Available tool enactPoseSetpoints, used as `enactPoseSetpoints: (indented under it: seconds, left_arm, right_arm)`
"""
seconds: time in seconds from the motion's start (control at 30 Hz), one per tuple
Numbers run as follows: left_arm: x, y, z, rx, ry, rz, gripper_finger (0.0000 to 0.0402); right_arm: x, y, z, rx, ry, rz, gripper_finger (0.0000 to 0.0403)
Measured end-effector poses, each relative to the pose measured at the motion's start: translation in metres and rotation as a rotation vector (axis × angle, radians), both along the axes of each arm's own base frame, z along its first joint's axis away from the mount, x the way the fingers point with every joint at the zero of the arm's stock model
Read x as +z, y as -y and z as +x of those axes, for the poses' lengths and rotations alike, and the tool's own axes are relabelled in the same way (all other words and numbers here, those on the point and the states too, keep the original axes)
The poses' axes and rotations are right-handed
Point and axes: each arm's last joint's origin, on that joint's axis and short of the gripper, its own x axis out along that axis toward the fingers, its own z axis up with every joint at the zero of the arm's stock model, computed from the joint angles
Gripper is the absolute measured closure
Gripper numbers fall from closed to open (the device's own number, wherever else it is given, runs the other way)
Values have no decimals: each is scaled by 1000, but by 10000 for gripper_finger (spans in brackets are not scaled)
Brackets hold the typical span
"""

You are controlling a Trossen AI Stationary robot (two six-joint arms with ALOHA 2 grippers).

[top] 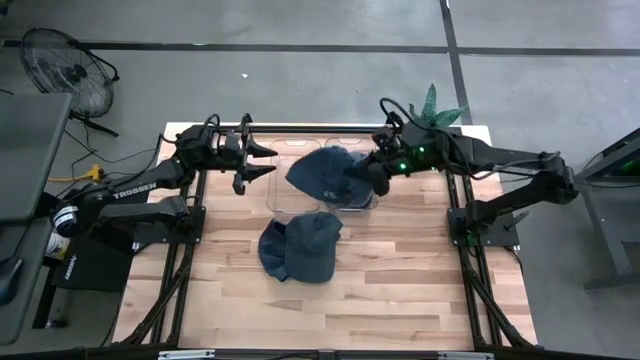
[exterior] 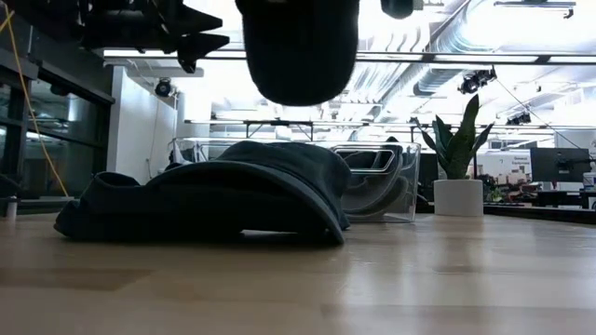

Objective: Pick & Place hat
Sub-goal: Put the right blue cap into the left transparent bin

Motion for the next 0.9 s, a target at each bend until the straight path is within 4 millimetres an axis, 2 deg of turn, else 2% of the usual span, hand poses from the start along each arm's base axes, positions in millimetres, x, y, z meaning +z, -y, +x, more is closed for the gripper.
enactPoseSetpoints:
  seconds: [0.23, 0.7, 0.9]
  left_arm:
    - [2, 0, 2, -17, 29, 32, 202]
    - [1, -2, 2, 17, 21, 62, 202]
    - [1, -1, 2, 11, 20, 61, 202]
  right_arm:
    - [11, 18, 10, -10, 27, -8, 397]
    - [25, 29, 31, 17, 59, -26, 398]
    - [29, 34, 33, 10, 70, -29, 398]
